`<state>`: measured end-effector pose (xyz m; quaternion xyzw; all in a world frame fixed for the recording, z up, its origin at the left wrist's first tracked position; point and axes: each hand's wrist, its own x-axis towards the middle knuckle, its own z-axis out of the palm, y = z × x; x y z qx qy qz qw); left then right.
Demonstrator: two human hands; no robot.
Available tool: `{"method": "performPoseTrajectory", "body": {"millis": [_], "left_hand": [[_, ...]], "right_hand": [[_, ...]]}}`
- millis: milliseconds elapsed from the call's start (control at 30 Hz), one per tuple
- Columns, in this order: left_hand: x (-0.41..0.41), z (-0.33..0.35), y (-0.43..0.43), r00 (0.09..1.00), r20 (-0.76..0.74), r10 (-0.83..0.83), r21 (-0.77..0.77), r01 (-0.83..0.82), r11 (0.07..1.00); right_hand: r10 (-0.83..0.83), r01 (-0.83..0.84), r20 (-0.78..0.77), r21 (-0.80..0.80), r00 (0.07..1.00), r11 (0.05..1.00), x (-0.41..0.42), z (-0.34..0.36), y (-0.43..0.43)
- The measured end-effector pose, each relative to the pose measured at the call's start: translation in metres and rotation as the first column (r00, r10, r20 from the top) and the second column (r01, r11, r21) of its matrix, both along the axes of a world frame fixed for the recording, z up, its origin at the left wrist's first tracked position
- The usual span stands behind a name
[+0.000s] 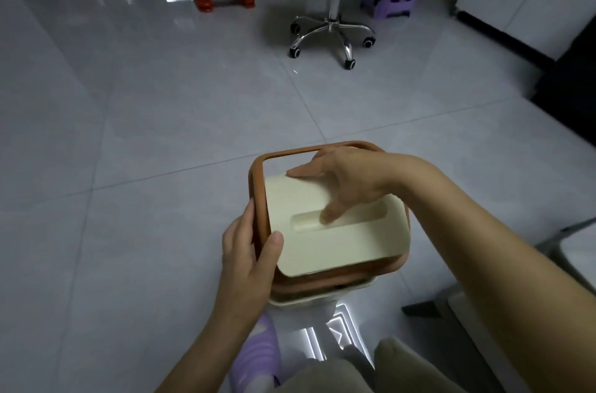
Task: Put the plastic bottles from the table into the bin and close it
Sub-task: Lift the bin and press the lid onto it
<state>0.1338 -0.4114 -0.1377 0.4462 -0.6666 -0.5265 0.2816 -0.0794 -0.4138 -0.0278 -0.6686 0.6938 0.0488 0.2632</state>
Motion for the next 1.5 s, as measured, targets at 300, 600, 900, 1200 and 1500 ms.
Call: {"method": "performPoseTrajectory", "body": {"millis": [300, 600, 900, 1200, 1500], "left_hand": [[-0.006, -0.059, 0.002, 0.979, 0.203, -0.032, 0.116, 0.008, 0.993], [-0.012, -0.06, -0.003, 0.995, 0.094, 0.037, 0.233, -0.058, 0.971], [-0.021, -0.053, -0.018, 0.987, 0.1, 0.128, 0.3, -0.153, 0.942], [-0.048, -0.046, -0.056, 0.991, 0.086, 0.104, 0.29, -0.125, 0.949], [-0.052, -0.058, -0.055, 0.987, 0.084, 0.135, 0.298, -0.154, 0.942]], "right_hand": [[0.012, -0.022, -0.13, -0.082, 0.991, 0.996, 0.006, -0.111, 0.02], [0.012, -0.03, -0.105, -0.176, 0.994, 0.984, 0.013, -0.118, 0.022], [-0.355, 0.353, 0.051, -0.306, 0.934, 0.884, -0.012, -0.131, 0.047], [-0.714, 0.862, 0.584, 0.045, 0.387, 0.505, -0.03, -0.158, 0.049], [-0.682, 0.86, 0.616, 0.016, 0.394, 0.511, -0.036, -0.174, 0.049]]}}
